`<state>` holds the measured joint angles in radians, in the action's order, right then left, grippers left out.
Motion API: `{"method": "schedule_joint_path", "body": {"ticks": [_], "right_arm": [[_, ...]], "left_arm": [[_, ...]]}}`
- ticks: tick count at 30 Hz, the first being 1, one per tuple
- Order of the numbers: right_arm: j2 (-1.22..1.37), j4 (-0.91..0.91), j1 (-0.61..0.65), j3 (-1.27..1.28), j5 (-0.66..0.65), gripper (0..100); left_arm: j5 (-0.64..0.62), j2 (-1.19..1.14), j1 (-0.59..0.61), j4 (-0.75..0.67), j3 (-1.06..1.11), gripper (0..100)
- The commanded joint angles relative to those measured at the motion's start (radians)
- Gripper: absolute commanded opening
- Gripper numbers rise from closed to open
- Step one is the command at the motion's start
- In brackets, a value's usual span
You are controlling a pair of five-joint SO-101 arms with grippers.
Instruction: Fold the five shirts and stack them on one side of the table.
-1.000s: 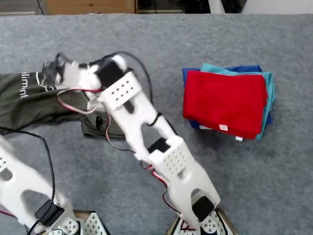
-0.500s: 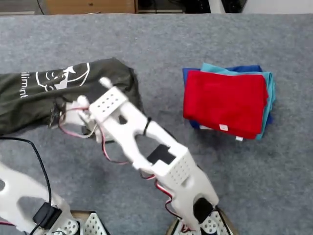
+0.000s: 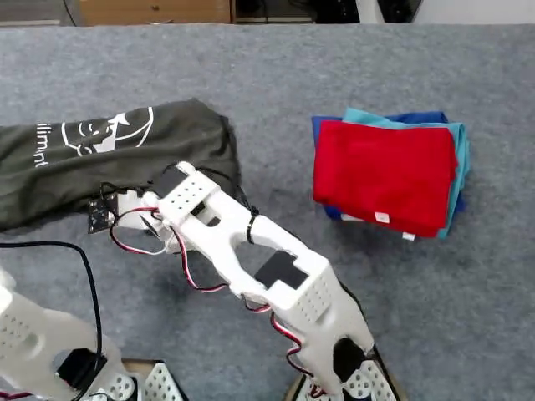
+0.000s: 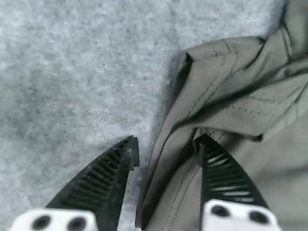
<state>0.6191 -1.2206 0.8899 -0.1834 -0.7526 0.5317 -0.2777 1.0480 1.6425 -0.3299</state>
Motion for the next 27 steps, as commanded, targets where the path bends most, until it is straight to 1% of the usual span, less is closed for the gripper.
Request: {"method": "schedule_joint_path", "body": {"ticks": [1, 3, 4, 8, 10, 12, 17, 21, 25, 27], "right_arm": [[-0.024, 0.035, -0.021, 0.001, -0.008, 22.4], [-0.022, 0.031, -0.021, -0.004, -0.008, 20.6], [-0.022, 0.031, -0.021, -0.005, -0.008, 17.6], [-0.022, 0.035, -0.022, -0.008, -0.008, 0.0], [-0.022, 0.037, -0.030, -0.008, -0.005, 1.8], [-0.022, 0.037, -0.042, -0.008, -0.005, 0.2], [-0.031, 0.009, -0.077, -0.013, -0.006, 0.1], [-0.088, -0.147, -0.079, -0.110, -0.015, 0.1], [-0.160, -0.342, -0.051, -0.217, -0.104, 0.1], [-0.180, -0.400, -0.031, -0.236, -0.132, 0.1]], "left_arm": [[0.003, 0.067, 0.018, -0.014, 0.003, 2], [0.003, 0.067, 0.023, -0.011, 0.003, 2], [0.003, 0.067, 0.032, -0.009, 0.003, 2], [0.006, 0.067, 0.054, -0.014, 0.002, 2], [0.008, 0.067, 0.057, -0.012, 0.002, 2], [0.008, 0.067, 0.063, -0.012, 0.002, 2], [0.008, 0.068, 0.064, -0.009, 0.002, 2], [0.008, 0.068, 0.064, -0.008, 0.002, 2], [0.008, 0.068, 0.064, -0.008, 0.002, 2], [0.008, 0.068, 0.064, -0.008, 0.002, 2]]}}
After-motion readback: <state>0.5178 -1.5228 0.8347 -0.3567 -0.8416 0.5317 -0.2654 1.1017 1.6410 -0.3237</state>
